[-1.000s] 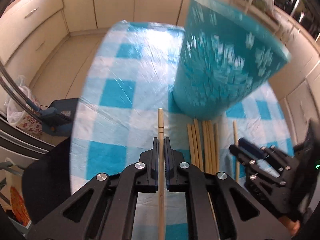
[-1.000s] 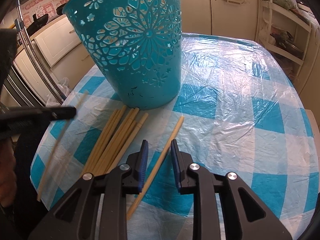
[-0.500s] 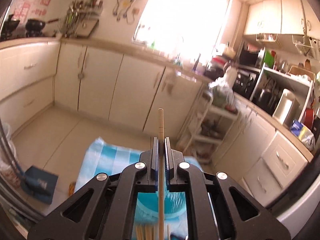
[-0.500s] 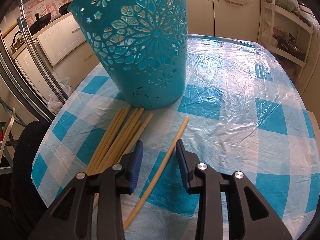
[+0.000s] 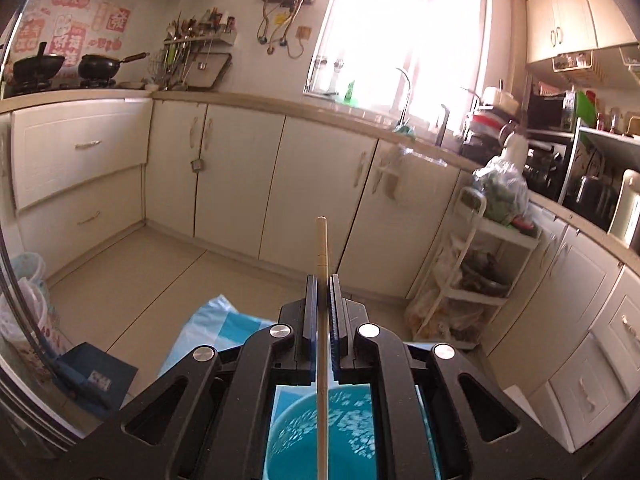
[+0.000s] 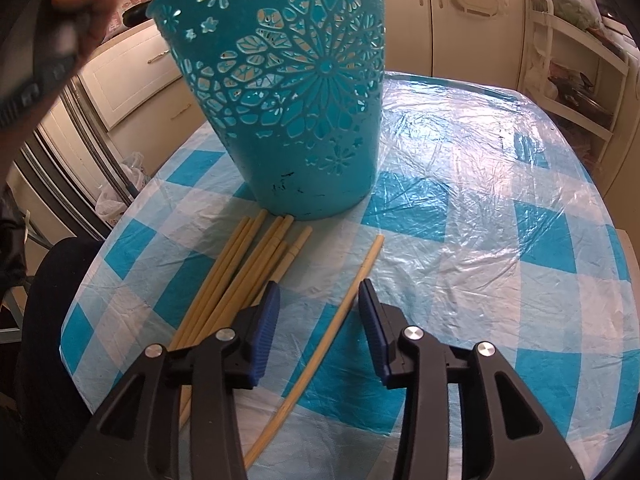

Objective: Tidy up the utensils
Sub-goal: 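Lift the chopstick with the left gripper and drop it into the teal basket, then lower the right gripper onto a loose chopstick and close on it, then lift the chopstick with the right gripper and drop it into the basket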

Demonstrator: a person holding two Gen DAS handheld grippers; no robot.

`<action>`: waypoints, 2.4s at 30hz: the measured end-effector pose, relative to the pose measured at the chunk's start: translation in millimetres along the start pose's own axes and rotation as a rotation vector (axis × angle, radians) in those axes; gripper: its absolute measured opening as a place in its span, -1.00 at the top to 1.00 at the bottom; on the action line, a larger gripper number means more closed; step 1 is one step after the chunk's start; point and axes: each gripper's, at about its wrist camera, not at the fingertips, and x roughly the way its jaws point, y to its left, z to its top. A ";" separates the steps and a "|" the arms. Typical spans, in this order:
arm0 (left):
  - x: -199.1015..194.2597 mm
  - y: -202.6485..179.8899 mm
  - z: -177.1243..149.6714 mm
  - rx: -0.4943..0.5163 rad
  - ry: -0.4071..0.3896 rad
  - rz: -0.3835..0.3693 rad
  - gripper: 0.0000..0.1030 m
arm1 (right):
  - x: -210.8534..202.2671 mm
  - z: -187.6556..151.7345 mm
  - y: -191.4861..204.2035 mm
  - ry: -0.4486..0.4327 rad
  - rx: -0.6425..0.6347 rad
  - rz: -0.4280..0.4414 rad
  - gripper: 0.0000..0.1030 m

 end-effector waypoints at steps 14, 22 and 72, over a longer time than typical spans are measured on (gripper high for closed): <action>-6.1 26.1 -24.7 0.036 0.067 0.021 0.89 | -1.6 -1.2 -1.6 -0.003 0.009 0.008 0.18; -24.3 33.1 -19.1 0.035 0.056 0.005 0.68 | -5.0 -4.0 -4.2 0.000 0.015 0.003 0.18; -27.0 149.1 -154.2 -0.006 0.354 0.125 -0.30 | -164.4 104.1 -8.7 -0.541 0.261 0.282 0.89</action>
